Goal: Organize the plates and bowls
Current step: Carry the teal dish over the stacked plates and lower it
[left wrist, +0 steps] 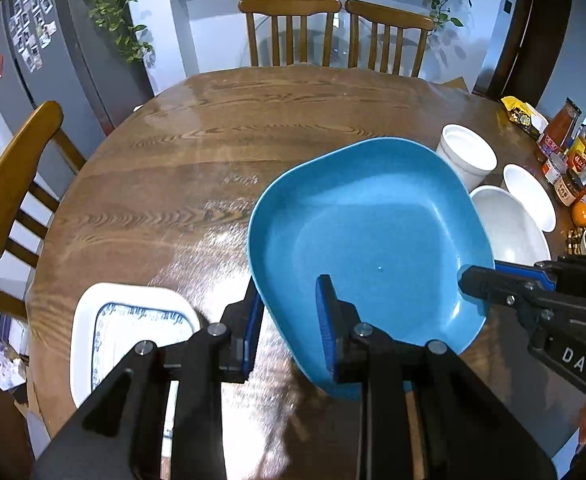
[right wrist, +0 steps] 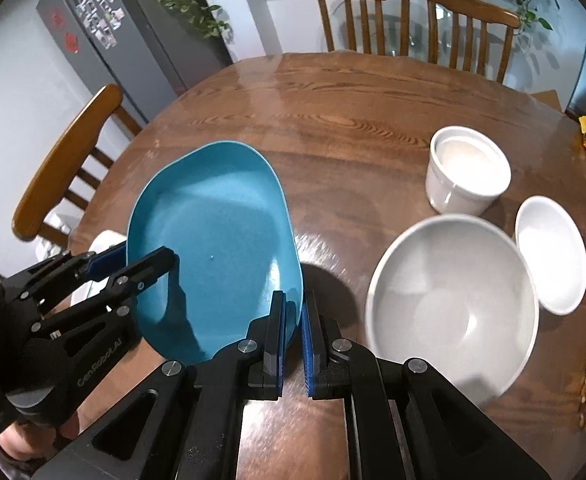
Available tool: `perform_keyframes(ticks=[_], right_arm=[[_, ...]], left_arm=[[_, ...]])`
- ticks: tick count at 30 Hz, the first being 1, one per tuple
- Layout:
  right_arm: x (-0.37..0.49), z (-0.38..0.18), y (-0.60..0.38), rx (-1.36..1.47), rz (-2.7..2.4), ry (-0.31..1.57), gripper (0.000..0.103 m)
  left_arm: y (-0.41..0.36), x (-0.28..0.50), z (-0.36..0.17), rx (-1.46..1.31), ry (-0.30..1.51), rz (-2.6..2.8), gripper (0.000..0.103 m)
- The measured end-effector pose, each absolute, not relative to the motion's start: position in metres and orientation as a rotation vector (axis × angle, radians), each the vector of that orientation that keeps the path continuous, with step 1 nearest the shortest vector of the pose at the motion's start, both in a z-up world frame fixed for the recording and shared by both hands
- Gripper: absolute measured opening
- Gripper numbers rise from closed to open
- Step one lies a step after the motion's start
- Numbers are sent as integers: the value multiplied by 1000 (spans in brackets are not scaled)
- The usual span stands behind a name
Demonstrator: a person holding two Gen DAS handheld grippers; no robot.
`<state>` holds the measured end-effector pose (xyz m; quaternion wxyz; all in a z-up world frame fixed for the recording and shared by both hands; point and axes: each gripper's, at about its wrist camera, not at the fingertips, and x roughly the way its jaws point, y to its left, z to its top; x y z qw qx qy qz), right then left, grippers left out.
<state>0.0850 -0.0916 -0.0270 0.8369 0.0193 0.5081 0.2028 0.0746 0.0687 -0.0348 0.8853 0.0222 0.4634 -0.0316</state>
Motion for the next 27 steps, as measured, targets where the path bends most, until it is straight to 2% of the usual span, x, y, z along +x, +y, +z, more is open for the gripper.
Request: perform_keyframes(ticks=[14, 27], right_arm=[[54, -41, -4, -14, 632, 1133, 9], [59, -79, 89, 17, 742, 1265, 9]], left_arm=[[148, 40, -37, -7, 976, 116, 23], [225, 48, -70, -18, 1109, 240, 24]])
